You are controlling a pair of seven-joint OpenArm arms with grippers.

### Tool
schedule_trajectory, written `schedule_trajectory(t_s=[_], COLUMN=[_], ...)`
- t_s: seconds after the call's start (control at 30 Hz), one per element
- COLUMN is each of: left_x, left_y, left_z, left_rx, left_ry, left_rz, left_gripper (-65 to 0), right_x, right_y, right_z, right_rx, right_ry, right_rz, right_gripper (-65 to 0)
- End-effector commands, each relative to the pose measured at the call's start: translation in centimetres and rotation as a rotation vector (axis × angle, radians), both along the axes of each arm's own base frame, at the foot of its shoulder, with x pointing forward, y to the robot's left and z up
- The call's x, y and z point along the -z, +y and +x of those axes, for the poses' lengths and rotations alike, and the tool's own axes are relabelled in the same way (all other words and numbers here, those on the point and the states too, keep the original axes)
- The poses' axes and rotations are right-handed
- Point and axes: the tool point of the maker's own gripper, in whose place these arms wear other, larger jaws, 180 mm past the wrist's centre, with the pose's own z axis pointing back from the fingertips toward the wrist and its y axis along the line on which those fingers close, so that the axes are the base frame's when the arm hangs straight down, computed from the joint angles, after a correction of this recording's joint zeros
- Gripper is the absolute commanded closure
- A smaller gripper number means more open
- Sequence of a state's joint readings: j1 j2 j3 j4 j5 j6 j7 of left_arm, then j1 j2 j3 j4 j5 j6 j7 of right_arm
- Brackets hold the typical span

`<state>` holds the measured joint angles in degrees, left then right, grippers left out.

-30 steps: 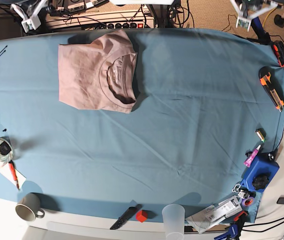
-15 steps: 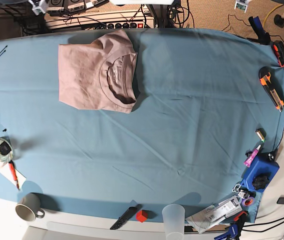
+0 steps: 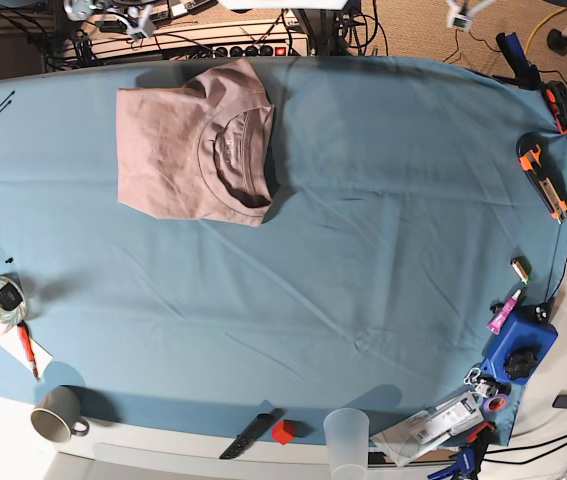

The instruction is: Fold the T-shirt properly

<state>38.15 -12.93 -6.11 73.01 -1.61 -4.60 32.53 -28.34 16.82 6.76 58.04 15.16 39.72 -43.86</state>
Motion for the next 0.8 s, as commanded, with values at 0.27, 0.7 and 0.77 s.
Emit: schedule_trajectory(t_s=[0.27,0.7,0.77], left_x=[6.4,7.9,7.9], left_y=[-3.9,-6.6,-6.5], left_z=[-0.4,7.0,7.2], left_rx=[-0.097,-0.03,-0.029], left_ry=[-0.016,-0.143,-0.146], left_rz=[-0.113,-0.148,-0.147], left_gripper=[0.0,0.0,0.0], right_x=[4.2,6.7,6.7], right_y=[0.2,0.0,0.1], right_z=[5.1,7.4,7.4], right_rx=[-0.032,0.054,0.055], right_ry=[-0.161,-0.233,-0.234], right_rz=[-0.076,-0.19,-0.189], right_gripper=[0.0,0.0,0.0])
